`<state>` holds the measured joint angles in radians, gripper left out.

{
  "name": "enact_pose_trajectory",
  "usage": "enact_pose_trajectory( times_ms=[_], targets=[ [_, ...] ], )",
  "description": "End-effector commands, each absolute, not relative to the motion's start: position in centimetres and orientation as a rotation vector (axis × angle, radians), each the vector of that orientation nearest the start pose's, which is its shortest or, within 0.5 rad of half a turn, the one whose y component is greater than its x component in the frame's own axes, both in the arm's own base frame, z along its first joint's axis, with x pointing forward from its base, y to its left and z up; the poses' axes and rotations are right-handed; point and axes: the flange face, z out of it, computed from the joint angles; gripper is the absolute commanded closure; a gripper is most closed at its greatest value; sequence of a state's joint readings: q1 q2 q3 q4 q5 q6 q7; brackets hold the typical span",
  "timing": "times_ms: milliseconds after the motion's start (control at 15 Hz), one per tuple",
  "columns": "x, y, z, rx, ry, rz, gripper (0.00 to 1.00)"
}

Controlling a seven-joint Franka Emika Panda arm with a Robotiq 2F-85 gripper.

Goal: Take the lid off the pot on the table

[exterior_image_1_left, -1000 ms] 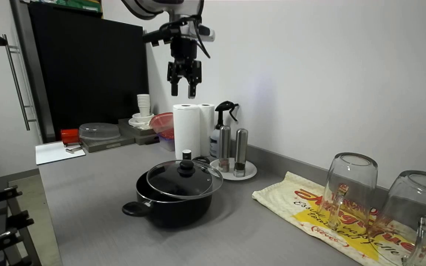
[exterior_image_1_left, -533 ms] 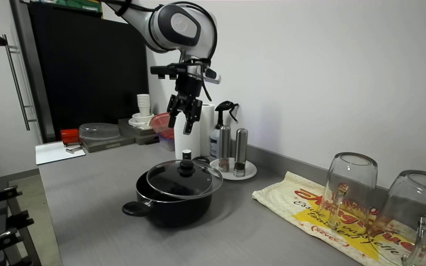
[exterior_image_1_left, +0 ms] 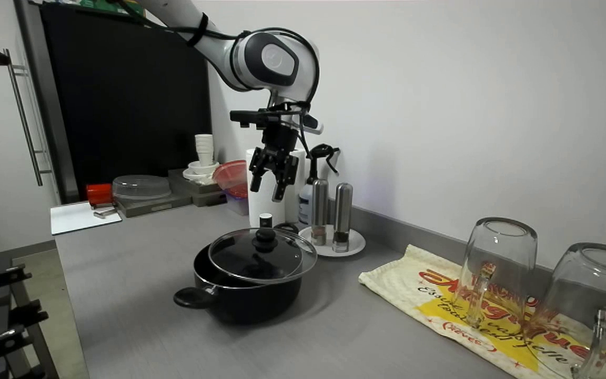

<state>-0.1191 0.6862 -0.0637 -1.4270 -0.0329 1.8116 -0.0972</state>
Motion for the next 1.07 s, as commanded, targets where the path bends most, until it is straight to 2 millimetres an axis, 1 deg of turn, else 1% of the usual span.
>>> enact_pose_trajectory(
  times_ms=[0,200,333,467,800,1000],
  targets=[
    [68.8,-11.8,25.3,-3.124,0.117,0.552,0.00],
    [68.5,-12.4,23.2,-3.140,0.113,0.615,0.00],
    [68.5,-12.7,22.4,-3.133,0.113,0.642,0.00],
    [68.7,-12.6,22.2,-3.132,0.104,0.651,0.00],
    [69.3,-11.8,22.4,-3.118,0.088,0.669,0.00],
    [69.4,-11.8,22.2,-3.111,0.090,0.695,0.00]
  ],
)
